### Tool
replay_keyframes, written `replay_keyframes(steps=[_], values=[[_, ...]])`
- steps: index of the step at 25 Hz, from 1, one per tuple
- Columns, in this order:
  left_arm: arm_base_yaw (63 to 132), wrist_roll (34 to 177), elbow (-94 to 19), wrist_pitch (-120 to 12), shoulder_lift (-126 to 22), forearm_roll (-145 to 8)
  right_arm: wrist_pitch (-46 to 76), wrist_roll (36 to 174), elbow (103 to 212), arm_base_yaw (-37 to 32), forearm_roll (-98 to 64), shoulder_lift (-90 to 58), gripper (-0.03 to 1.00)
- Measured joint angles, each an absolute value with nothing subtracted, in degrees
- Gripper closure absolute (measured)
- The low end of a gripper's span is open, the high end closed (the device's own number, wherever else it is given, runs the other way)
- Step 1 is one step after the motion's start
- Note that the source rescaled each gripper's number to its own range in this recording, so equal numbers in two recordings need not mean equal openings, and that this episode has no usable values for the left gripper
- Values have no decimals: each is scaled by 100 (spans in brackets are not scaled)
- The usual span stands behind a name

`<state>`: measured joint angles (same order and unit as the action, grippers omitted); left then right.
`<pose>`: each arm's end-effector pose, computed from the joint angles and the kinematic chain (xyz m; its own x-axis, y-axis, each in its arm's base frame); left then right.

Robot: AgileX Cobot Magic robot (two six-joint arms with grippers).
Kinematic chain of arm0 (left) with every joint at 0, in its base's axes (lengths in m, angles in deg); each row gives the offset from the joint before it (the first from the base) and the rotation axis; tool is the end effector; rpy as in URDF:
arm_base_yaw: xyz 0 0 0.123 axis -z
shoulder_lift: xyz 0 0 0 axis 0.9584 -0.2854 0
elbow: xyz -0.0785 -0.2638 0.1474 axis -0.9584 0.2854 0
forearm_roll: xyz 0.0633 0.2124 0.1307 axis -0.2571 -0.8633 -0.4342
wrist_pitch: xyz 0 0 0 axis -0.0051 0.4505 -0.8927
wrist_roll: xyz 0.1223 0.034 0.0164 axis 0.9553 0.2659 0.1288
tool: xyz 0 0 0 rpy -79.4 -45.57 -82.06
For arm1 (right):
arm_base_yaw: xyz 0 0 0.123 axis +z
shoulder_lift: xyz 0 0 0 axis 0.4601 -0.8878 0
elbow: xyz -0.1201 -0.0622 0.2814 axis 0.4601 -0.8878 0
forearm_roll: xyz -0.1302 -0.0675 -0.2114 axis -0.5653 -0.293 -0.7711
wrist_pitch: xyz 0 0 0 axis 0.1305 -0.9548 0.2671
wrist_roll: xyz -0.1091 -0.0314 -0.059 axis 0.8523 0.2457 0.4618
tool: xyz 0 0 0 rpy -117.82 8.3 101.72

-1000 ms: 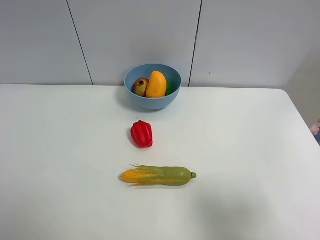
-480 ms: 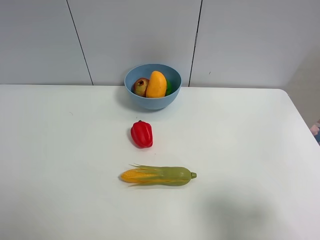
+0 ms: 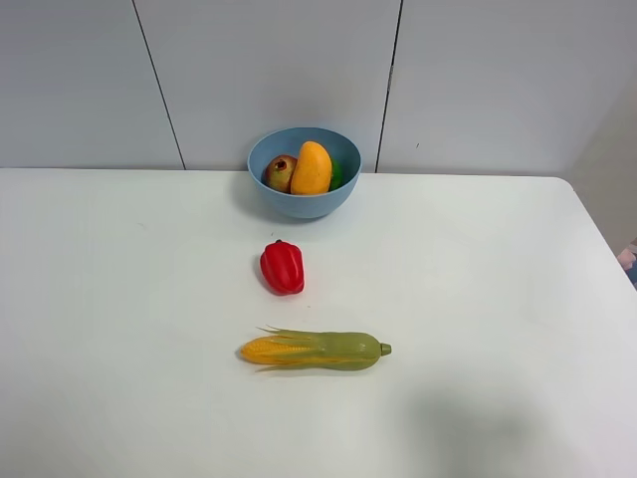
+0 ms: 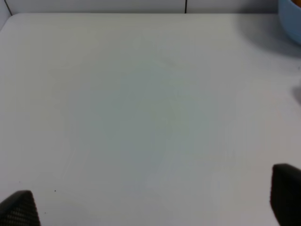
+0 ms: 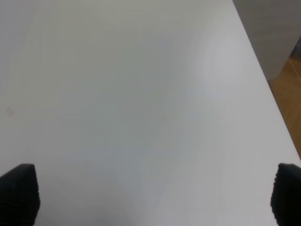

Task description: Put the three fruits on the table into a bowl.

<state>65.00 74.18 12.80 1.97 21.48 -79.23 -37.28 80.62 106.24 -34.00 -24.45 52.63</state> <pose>0.0055 -0.0053 0.2670 -0.4262 -0.0498 -0.9033 -0.0988 0.9951 -0.0083 0.0151 -0.0010 0.2619 -0.5305 0.0858 -0.8433 0.1234 0.9921 0.0234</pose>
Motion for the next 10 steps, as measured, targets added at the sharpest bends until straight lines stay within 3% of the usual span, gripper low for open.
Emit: replay_keyframes(steps=[10], values=[[6500,7418,1280,197,2148,-7923,-3728,8062,10624,-3400,-2445,5263,-2]])
